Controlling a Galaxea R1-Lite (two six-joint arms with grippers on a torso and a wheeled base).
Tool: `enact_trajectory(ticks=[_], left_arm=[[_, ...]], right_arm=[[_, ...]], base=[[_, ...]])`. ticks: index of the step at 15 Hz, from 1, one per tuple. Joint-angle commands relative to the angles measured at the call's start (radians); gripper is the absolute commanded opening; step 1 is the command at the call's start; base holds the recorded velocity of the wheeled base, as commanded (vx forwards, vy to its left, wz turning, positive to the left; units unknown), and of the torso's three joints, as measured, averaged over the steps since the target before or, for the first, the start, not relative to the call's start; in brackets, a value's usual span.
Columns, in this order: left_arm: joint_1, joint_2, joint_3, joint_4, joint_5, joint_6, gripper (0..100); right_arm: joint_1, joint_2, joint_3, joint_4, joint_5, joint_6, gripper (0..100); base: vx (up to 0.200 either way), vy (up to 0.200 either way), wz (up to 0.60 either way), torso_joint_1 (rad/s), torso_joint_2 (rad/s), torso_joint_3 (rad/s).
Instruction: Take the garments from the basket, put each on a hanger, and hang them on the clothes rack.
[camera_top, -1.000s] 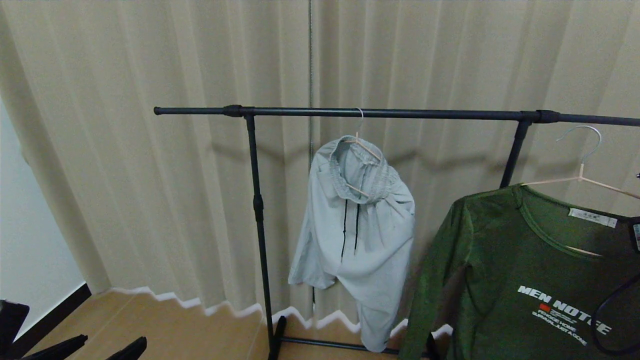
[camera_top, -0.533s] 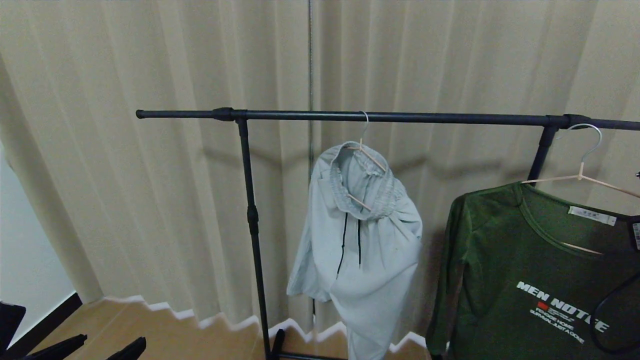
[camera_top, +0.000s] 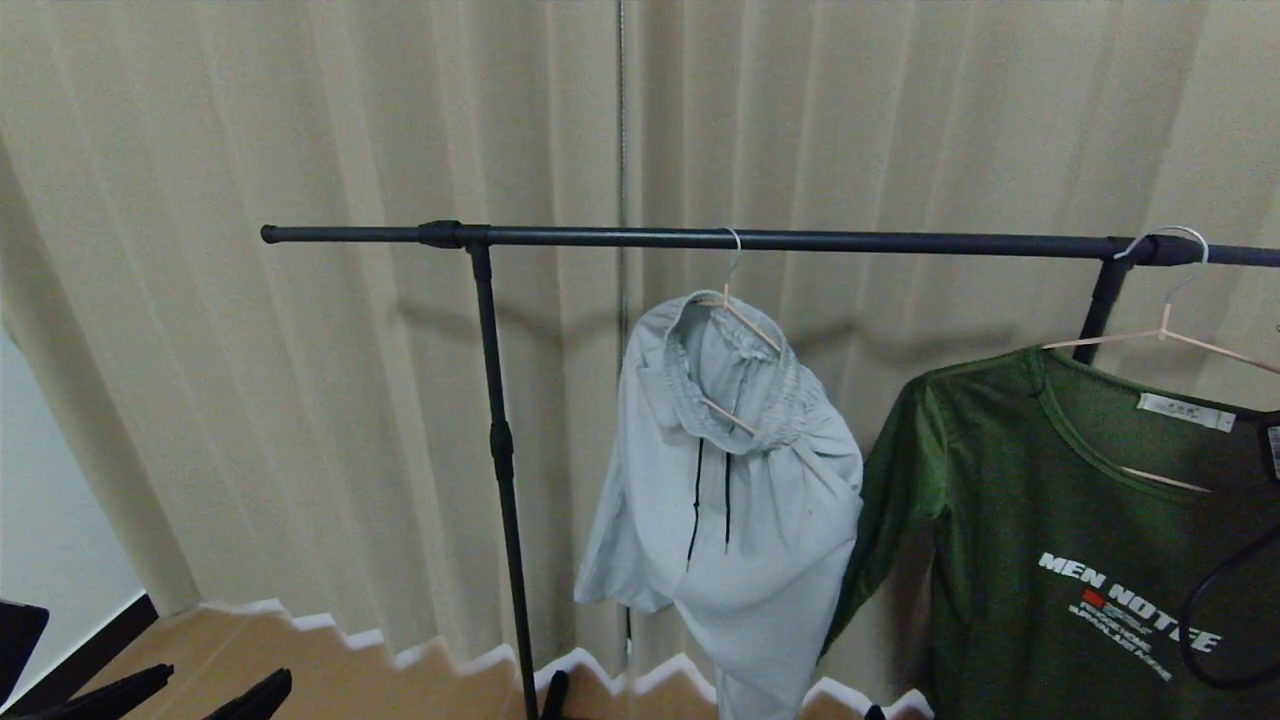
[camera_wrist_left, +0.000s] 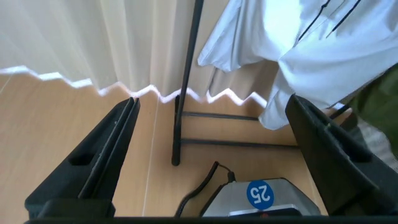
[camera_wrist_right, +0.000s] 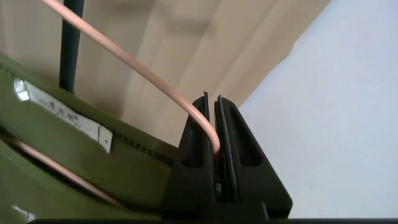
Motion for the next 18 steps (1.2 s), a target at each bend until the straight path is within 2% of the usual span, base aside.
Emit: enact_trajectory(ticks=[1,4,6,9,18], left_arm=[[0.0,0.002,-0.001,0.0,0.001,-0.001,100],[0.0,-0.005,0.008,0.0,0.001,0.013,100],[-0.002,-0.035,0.015,0.001,0.001,0.025,100],[-0.002,-0.041,0.024,0.001,0.001,0.03,100],[0.0,-0.101,0.055,0.008,0.001,0.028,100]], right_arm=[[0.011,0.011,-0.022,0.0,-0.001,-0.002,0],[0.063,0.061,-0.085,0.009,-0.019,-0.002,0],[0.111,0.093,-0.145,0.016,-0.064,-0.002,0],[0.157,0.177,-0.174,0.013,-0.1,-0.002,0],[0.216,0.197,-0.123,0.003,-0.093,0.002,0]], base=[[0.2,0.0,0.0,0.012,0.0,-0.002],[0.067,0.0,0.0,0.006,0.0,0.001],[0.0,0.0,0.0,0.0,0.0,0.0],[0.0,0.0,0.0,0.0,0.0,0.0],[0.0,0.0,0.0,0.0,0.0,0.0]])
